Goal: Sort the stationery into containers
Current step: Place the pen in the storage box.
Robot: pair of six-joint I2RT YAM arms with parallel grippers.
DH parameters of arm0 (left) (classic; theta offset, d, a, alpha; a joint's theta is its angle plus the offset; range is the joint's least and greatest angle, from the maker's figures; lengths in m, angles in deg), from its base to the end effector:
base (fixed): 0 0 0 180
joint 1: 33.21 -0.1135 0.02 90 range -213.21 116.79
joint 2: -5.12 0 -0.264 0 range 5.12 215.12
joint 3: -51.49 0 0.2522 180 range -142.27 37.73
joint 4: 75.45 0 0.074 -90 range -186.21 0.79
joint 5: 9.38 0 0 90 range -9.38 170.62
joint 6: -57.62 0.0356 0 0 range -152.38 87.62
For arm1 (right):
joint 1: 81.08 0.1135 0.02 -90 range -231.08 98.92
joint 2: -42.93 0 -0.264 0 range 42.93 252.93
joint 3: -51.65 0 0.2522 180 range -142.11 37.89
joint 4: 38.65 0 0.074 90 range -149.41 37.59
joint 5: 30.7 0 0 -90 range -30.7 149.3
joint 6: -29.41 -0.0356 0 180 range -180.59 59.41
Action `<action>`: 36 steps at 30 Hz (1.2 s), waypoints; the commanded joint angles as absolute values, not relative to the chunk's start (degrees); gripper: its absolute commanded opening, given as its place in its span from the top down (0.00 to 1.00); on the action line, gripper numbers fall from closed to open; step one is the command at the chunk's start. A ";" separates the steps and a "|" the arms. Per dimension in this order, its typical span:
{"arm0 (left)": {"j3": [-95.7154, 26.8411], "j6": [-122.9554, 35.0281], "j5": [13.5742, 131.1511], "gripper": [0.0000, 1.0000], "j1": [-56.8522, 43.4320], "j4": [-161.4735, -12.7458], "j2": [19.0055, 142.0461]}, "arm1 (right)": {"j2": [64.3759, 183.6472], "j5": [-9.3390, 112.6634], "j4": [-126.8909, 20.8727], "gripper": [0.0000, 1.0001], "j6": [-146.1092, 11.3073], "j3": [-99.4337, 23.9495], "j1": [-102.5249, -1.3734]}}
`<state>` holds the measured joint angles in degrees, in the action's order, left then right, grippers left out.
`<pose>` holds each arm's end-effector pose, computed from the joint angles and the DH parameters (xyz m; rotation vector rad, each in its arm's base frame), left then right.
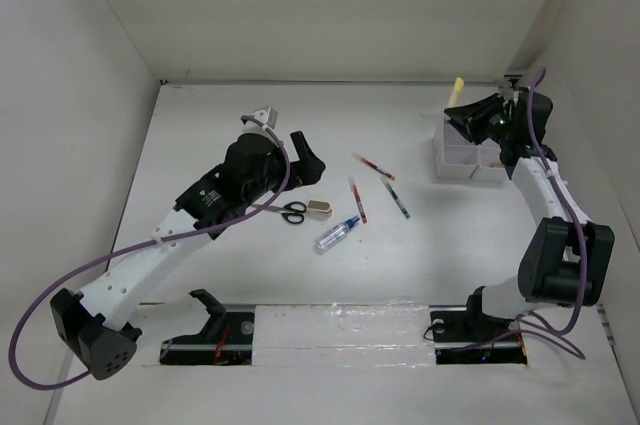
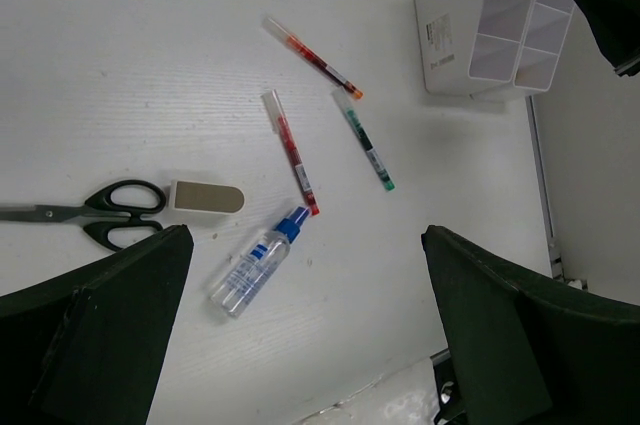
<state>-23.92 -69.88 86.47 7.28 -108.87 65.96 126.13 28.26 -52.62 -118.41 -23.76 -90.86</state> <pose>0.1841 -0.1524 0.3721 -0.0207 1.9850 -0.8141 0.3339 -0.0389 0.3027 0.8057 1.8850 1.0667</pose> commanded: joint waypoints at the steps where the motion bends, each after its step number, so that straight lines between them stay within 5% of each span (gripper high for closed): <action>1: -26.52 -69.12 87.74 0.00 7.40 -109.34 64.01 | 125.55 25.99 -46.44 1.00 -122.20 -22.15 -92.77; 36: -25.46 -69.12 89.33 0.00 7.40 -109.34 65.06 | 135.83 22.83 -32.99 1.00 -132.04 -15.56 -96.46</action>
